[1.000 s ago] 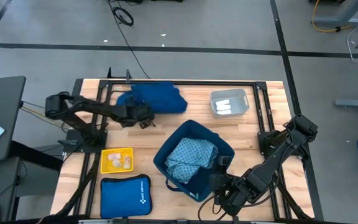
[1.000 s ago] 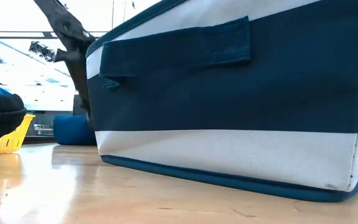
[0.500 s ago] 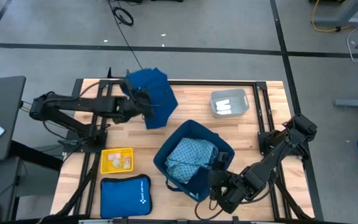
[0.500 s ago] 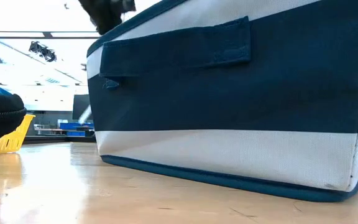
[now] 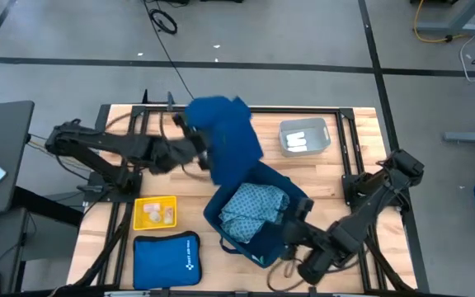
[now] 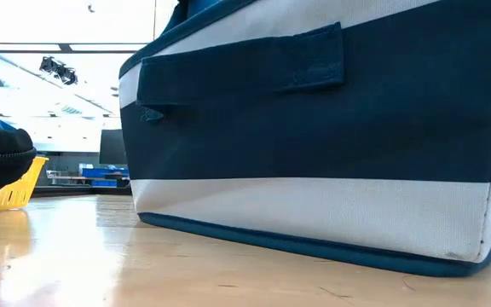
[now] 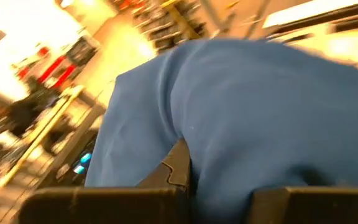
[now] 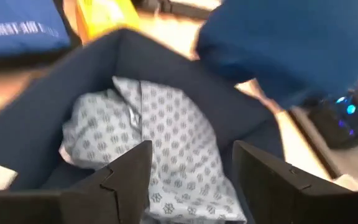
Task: Pick & place medical supplies in basket/bin
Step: Put the blue patient gown into the blue bin
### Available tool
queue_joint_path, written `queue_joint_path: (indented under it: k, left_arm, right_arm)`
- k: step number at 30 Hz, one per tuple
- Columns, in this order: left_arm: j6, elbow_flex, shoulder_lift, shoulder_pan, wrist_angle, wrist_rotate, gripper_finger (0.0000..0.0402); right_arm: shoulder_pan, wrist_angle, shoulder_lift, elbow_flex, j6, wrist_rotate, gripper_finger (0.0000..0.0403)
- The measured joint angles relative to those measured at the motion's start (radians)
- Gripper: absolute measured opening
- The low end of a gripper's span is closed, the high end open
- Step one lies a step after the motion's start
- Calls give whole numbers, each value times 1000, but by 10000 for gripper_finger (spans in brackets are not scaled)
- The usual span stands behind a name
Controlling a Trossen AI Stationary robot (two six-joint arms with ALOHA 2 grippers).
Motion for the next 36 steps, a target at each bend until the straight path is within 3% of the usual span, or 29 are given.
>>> queue_joint_path:
  k: [7, 13, 26, 31, 33, 36]
  left_arm:
    - [11, 0, 137, -153, 207, 102, 31]
    - [54, 2, 264, -226, 402, 215, 31]
    - [-178, 2, 527, -148, 460, 706, 31]
    - [-125, 2, 587, -141, 476, 741, 32]
    - [-106, 2, 592, -142, 486, 742, 51]
    - [-82, 2, 590, -146, 495, 743, 116]
  right_arm:
    - [94, -8, -61, 0, 27, 181, 233]
    - [150, -8, -86, 0, 26, 259, 233]
    - [159, -7, -87, 0, 26, 271, 233]
    - [159, -7, -87, 0, 26, 251, 233]
    - [159, -7, -87, 0, 26, 247, 233]
    - [159, -8, -87, 0, 26, 244, 233]
